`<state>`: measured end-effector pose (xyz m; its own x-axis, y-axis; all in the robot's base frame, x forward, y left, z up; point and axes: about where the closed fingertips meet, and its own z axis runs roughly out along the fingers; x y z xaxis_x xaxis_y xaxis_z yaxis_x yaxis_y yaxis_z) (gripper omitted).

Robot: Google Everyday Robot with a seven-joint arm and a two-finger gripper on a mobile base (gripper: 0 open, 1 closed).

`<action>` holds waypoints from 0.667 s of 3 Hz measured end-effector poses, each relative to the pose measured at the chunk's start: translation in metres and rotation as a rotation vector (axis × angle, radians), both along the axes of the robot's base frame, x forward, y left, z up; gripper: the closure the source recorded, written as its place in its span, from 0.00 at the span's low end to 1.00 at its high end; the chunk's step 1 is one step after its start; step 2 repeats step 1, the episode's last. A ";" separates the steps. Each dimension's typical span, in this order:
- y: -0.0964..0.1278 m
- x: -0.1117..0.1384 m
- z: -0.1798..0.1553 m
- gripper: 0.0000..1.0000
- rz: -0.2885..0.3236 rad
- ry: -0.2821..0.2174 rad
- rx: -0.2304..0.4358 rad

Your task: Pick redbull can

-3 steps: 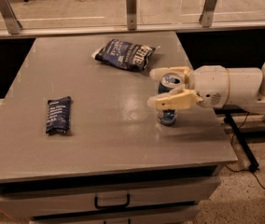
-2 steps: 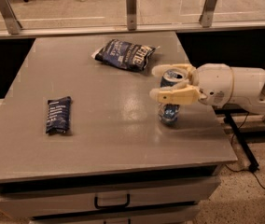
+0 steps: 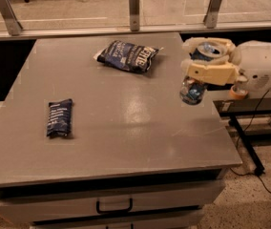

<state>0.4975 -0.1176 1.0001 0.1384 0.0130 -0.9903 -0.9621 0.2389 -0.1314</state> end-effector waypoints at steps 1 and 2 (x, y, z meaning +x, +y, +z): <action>-0.001 0.000 0.005 1.00 -0.003 -0.009 -0.001; -0.001 0.000 0.005 1.00 -0.003 -0.009 -0.001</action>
Offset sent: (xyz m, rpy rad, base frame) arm 0.0000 0.0000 0.0000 0.0000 0.0000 0.0000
